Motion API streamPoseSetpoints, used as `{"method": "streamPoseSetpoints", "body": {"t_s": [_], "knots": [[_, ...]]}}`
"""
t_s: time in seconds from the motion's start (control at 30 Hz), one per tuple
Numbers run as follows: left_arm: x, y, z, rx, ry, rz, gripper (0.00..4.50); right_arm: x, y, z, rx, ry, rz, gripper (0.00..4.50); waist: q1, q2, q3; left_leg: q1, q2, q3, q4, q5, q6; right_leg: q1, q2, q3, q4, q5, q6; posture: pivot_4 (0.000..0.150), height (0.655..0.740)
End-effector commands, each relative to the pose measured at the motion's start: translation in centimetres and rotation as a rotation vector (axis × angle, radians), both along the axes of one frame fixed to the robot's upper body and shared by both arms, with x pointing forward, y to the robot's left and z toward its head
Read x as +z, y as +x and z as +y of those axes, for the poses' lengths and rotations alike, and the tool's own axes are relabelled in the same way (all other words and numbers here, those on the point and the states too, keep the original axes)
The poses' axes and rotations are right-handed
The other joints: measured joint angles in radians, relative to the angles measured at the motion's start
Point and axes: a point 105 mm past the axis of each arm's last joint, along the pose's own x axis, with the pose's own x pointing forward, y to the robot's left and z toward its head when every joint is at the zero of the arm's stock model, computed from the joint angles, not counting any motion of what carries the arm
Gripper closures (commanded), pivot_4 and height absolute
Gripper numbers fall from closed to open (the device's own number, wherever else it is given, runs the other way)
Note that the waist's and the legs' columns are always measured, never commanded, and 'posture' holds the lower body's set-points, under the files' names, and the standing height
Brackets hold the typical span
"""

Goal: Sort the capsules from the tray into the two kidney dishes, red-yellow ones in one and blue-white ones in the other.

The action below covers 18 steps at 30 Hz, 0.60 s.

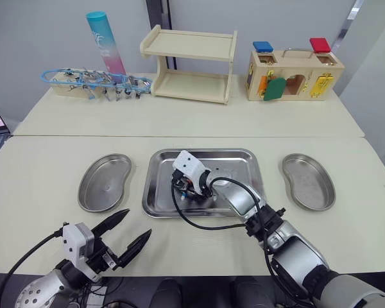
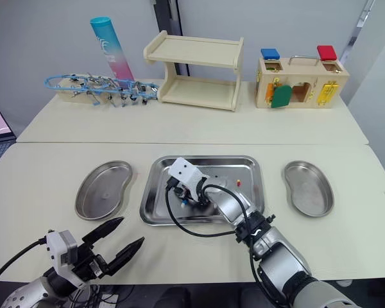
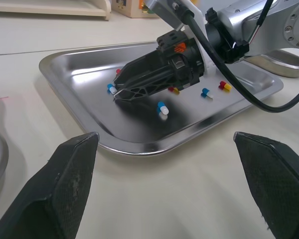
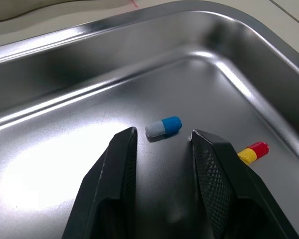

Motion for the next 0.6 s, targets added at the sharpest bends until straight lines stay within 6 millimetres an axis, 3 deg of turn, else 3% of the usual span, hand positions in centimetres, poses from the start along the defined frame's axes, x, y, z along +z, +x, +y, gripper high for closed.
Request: {"method": "streamPoseSetpoints", "body": {"t_s": [0.03, 0.6], "knots": [[0.9, 0.1, -0.6, -0.019, 0.017, -0.032, 0.00, 1.5, 0.1, 0.9, 0.021, 0.042, -0.025, 2.58, 0.000, 0.000, 0.000, 0.000, 0.000, 0.000, 0.000, 0.000, 0.000, 0.000, 0.000, 0.000, 0.000, 0.000, 0.000, 0.150, 0.7400], [1.6, 0.5, -1.6, -0.031, 0.019, -0.028, 0.00, 0.7, 0.0, 1.6, 0.100, -0.019, -0.082, 2.58, -0.001, 0.000, 0.000, 0.000, 0.000, 0.000, 0.000, 0.000, 0.000, -0.001, 0.000, 0.001, 0.000, 0.000, 0.000, 0.150, 0.7400]]}}
